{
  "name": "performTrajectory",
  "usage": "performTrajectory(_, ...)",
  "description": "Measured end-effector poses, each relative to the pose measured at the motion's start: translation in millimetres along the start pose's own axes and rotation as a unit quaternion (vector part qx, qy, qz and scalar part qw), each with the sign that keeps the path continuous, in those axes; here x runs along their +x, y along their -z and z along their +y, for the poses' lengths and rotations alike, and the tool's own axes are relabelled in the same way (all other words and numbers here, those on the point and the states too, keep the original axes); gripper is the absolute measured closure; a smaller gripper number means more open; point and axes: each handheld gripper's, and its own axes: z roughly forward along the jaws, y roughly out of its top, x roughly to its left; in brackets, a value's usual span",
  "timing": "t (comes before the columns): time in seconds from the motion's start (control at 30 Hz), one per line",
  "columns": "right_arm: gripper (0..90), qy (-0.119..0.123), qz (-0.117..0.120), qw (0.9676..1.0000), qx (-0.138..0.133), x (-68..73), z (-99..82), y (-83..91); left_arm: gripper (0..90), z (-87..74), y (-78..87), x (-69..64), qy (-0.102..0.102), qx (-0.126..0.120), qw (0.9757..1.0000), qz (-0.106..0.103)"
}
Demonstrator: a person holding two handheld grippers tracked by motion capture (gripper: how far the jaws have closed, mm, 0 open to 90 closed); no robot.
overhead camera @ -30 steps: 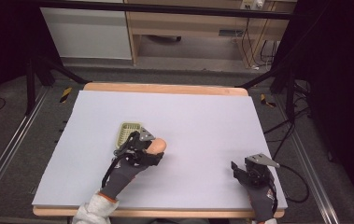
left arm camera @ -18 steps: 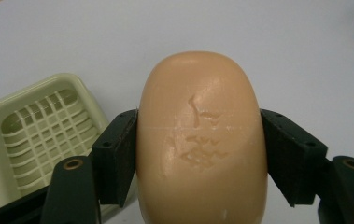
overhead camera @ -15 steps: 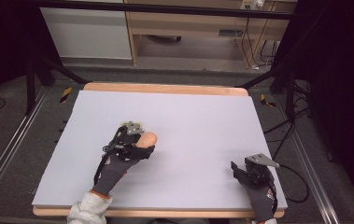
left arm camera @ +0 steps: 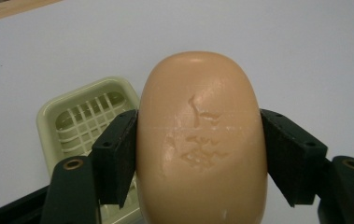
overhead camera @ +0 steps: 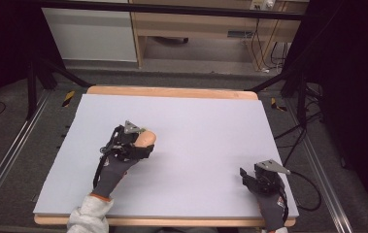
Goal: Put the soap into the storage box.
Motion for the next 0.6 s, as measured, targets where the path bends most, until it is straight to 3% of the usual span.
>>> performTrajectory(0.37,40.8,-0.001,0.001,1.0000,0.000,0.5,0.2,0.0,31.6,3.7,-1.6,13.1,0.011,-0.006,0.9998,0.014)
performTrajectory(0.6,40.7,0.001,0.000,1.0000,-0.001,0.4,0.1,-0.4,31.6,3.5,-9.8,21.7,0.013,0.002,0.9996,0.026)
